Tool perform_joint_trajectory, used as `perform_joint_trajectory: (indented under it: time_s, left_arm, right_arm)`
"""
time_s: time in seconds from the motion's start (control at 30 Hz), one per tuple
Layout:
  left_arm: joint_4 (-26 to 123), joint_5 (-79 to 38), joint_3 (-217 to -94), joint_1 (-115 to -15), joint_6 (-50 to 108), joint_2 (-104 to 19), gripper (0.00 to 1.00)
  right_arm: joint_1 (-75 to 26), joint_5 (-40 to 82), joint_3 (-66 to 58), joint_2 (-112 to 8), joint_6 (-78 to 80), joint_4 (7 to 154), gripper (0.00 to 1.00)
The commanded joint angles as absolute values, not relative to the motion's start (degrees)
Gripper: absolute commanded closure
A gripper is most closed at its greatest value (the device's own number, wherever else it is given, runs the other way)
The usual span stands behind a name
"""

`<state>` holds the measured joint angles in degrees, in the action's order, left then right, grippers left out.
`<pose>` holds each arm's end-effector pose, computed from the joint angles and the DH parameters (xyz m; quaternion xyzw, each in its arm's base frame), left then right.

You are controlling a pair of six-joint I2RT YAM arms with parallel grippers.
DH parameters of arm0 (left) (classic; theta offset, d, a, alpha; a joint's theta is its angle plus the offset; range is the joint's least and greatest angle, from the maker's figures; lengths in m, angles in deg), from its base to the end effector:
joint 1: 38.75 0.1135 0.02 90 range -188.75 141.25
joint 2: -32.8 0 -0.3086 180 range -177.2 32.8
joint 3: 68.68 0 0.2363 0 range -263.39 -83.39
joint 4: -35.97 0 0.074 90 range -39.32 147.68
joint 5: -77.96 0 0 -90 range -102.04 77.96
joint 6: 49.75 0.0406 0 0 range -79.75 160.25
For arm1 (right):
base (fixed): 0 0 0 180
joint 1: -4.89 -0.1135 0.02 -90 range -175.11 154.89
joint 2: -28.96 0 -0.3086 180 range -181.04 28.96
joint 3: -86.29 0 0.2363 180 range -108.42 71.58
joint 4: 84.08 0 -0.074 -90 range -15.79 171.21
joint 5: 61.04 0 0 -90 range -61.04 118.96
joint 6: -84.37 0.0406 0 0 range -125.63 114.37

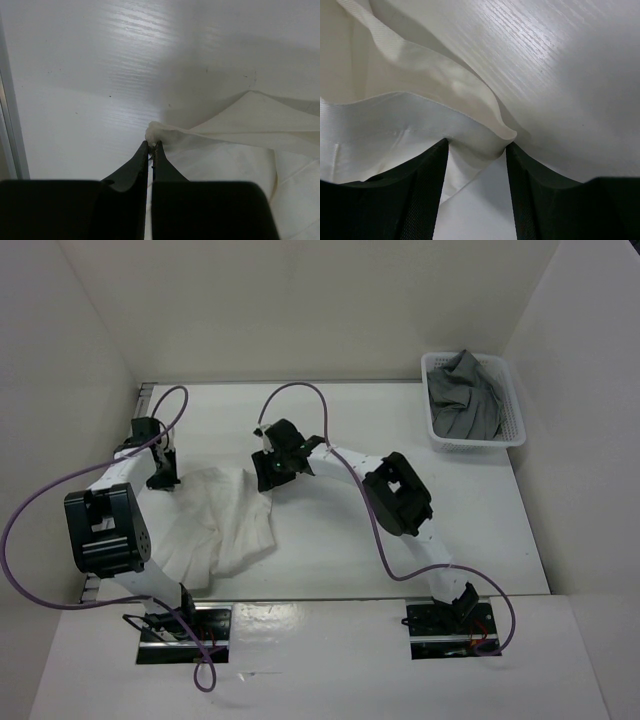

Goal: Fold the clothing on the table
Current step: Flatten the skirt out

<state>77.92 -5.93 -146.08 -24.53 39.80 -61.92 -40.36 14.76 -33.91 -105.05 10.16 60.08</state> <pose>0.3183 0.0851 0.2524 -0.1369 0.9532 0.0827 0.2565 0.3712 0.3886 0.1927 -0.2781 0.8900 0.2737 0.2359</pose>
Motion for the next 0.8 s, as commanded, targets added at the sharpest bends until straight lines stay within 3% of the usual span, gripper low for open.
perform_joint_trajectory:
  time_s: [0.0,0.77]
  left_arm:
    - [78.89,-6.06,-145.0,-23.98,39.28,-59.57,1.0]
    - [79.42,-7.2,-145.0,-23.46,39.28,-60.19,1.0]
  right_arm:
    - [-40.2,18.4,-35.38,-107.27,10.02,60.64,0.45]
    - [-38.44,9.89,-34.69,-108.5,10.1,61.34,0.52]
